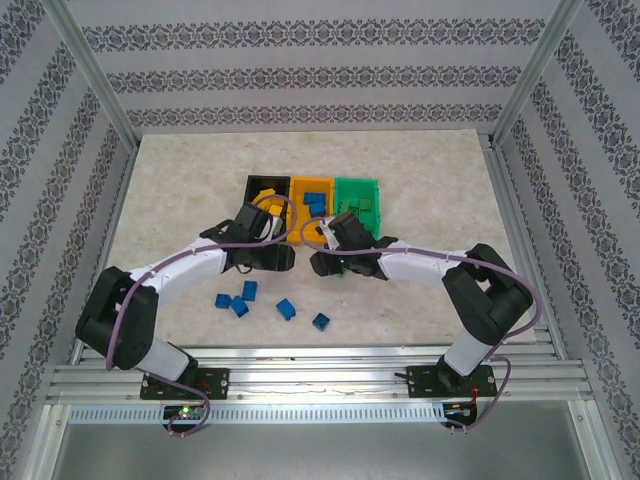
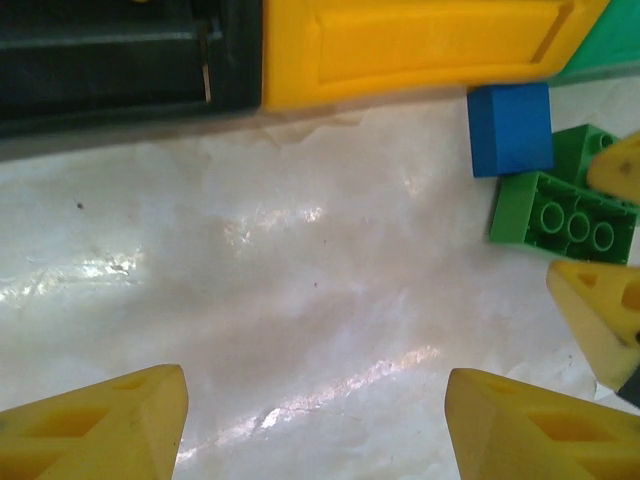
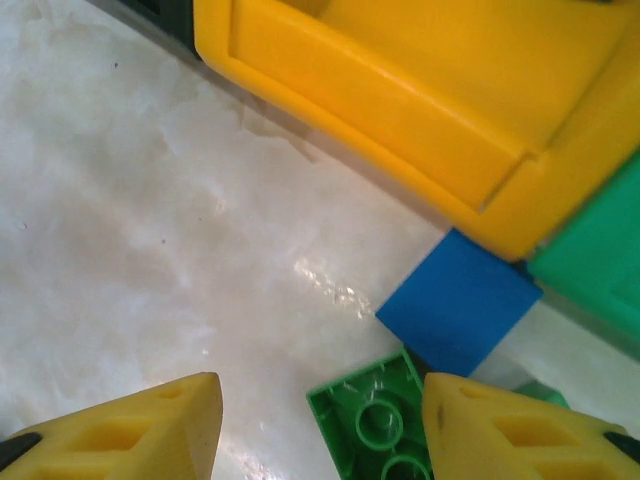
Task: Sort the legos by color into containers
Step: Pick up the lego from the center of the table.
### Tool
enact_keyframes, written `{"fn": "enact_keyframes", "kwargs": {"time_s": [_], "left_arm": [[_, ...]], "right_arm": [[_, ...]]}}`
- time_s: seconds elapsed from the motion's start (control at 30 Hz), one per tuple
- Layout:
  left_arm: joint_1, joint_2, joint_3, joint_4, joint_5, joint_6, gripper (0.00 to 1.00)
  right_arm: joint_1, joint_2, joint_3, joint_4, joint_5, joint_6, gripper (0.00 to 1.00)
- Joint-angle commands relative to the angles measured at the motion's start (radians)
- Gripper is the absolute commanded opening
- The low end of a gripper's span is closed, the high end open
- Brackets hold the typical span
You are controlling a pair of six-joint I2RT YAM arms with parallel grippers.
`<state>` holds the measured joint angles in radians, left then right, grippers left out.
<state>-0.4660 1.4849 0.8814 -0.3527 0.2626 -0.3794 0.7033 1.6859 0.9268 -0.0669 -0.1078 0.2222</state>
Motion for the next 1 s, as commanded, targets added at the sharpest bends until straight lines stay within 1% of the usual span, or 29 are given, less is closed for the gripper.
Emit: {"fn": "enact_keyframes", "kwargs": {"time_s": [0.0,0.1,0.23,0.37,0.43,0.53,0.6,0.67,0.73,0.8,0.97], "left_arm": [[0.024,-0.042,-0.029,0.066,0.029,-0.022,0.69],[0.035,-0.063,-0.055,0.079,0.031,-0.024,0.69],[0.049,-0.072,-0.079,0.098,0.044,-0.024,0.69],[0.056,-0.046,-0.093,0.128,0.07,-0.029,0.69],[0.056,-0.029,-0.092,0.14,0.084,-0.032,0.69],[0.056,-0.017,-0.094,0.157,0.102,-0.039,0.69],[0.056,-0.017,-0.094,0.161,0.108,-0.042,0.69],[0.056,-0.022,-0.096,0.16,0.113,-0.039,0.69],[0.056,-0.028,-0.1,0.161,0.112,-0.036,0.69],[0.056,-0.033,-0.104,0.154,0.108,-0.03,0.69],[0.056,-0.044,-0.119,0.151,0.103,-0.029,0.69]], "right_arm": [[0.012,0.065,0.084,-0.144,0.04,-0.076,0.55],[0.022,0.095,0.101,-0.202,0.094,-0.091,0.55],[0.04,0.086,0.075,-0.241,0.161,-0.094,0.54],[0.062,0.088,0.068,-0.279,0.204,-0.091,0.52],[0.07,0.097,0.07,-0.28,0.207,-0.087,0.47],[0.089,0.126,0.098,-0.305,0.237,-0.087,0.42],[0.098,0.142,0.121,-0.322,0.255,-0.087,0.36],[0.099,0.137,0.129,-0.322,0.25,-0.08,0.31],[0.099,0.126,0.136,-0.323,0.246,-0.08,0.31],[0.1,0.117,0.146,-0.331,0.237,-0.08,0.28],[0.098,0.052,0.155,-0.335,0.211,-0.065,0.27]]}}
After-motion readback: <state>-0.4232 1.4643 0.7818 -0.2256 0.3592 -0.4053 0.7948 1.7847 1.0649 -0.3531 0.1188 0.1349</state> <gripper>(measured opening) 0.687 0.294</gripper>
